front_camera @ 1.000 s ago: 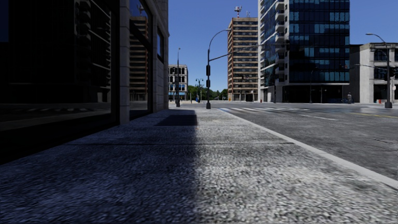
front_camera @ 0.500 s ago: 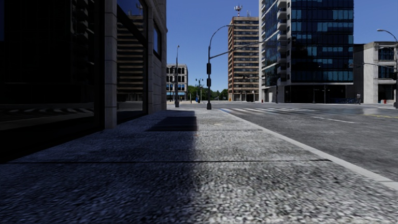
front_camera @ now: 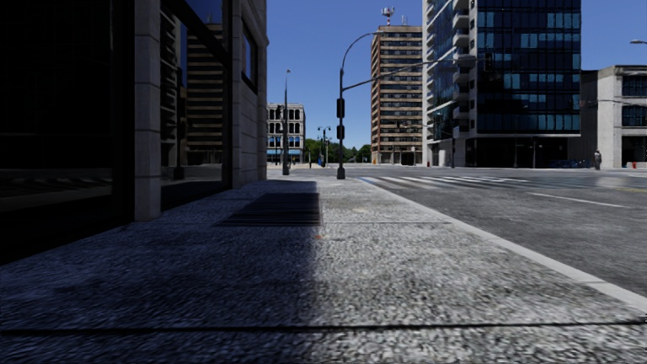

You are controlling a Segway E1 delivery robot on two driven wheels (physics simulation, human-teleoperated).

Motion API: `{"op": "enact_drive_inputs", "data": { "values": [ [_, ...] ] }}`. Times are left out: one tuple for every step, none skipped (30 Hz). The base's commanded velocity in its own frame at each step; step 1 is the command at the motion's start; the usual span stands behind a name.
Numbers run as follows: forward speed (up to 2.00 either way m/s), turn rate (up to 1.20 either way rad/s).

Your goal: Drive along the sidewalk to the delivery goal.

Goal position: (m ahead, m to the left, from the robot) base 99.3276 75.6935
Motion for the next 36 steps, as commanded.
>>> {"op": "enact_drive_inputs", "data": {
  "values": [
    [2.00,0.00],
    [2.00,0.00],
    [2.00,0.00],
    [2.00,0.00],
    [2.00,0.00],
    [2.00,0.00],
    [2.00,0.00],
    [2.00,0.00],
    [2.00,0.00],
    [2.00,0.00],
    [2.00,0.00],
    [2.00,0.00],
    [2.00,0.00],
    [2.00,0.00],
    [2.00,0.00],
    [2.00,0.00],
    [2.00,0.00],
    [2.00,0.00],
    [2.00,0.00],
    [2.00,0.00],
    [2.00,0.00],
    [2.00,0.00],
    [2.00,0.00],
    [2.00,0.00],
    [2.00,0.00],
    [2.00,0.00],
    [2.00,0.00],
    [2.00,0.00],
    [2.00,0.00],
    [2.00,0.00],
    [2.00,0.00],
    [2.00,0.00],
    [2.00,0.00],
    [2.00,0.00],
    [2.00,0.00],
    [2.00,0.00]
  ]
}}
